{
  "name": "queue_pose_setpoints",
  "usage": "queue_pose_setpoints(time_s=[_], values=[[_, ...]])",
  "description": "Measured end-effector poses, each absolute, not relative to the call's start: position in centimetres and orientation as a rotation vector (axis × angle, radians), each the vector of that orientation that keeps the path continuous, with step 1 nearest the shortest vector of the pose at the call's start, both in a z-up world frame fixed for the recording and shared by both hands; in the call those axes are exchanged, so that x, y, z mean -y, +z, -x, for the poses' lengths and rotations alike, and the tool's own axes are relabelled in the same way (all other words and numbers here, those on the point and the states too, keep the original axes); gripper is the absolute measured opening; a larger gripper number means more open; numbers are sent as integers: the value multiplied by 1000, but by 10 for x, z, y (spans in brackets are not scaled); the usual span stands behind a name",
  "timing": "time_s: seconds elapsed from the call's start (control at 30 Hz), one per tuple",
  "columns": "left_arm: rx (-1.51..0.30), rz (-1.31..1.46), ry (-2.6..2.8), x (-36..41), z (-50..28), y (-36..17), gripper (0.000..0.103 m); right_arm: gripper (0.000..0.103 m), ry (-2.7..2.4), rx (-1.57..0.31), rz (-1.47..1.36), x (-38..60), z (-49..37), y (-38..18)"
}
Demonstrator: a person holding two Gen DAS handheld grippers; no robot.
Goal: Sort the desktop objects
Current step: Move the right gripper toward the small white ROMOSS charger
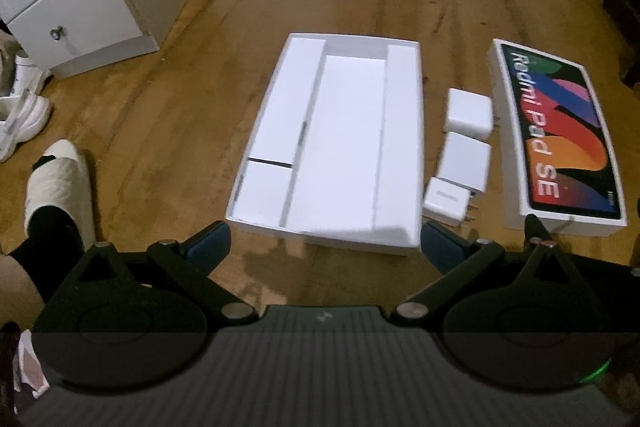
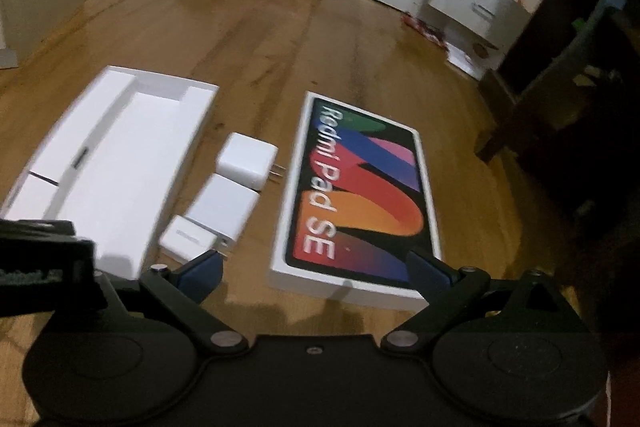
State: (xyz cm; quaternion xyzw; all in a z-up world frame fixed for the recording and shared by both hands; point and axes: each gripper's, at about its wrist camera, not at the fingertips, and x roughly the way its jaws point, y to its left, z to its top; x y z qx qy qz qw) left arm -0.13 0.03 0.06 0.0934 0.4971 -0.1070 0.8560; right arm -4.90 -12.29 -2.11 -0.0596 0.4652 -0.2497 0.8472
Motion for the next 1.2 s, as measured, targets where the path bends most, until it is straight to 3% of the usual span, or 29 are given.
queue_pose_setpoints(time_s=[0.33, 0.57, 0.97, 1.2], values=[[-1029, -245, -198, -4, -1, -3, 103, 100, -527, -1062, 211, 99, 29, -38], [-1041, -228, -216, -9, -7, -9, 103, 100, -542, -961, 186, 91, 19, -45], [-1107, -135, -264, -8, -15, -15, 103, 99, -481, -1071, 112, 103, 26, -46], [-1080, -85, -222, -21, -25, -14, 103, 98, -520, -995, 28, 133, 36, -33]])
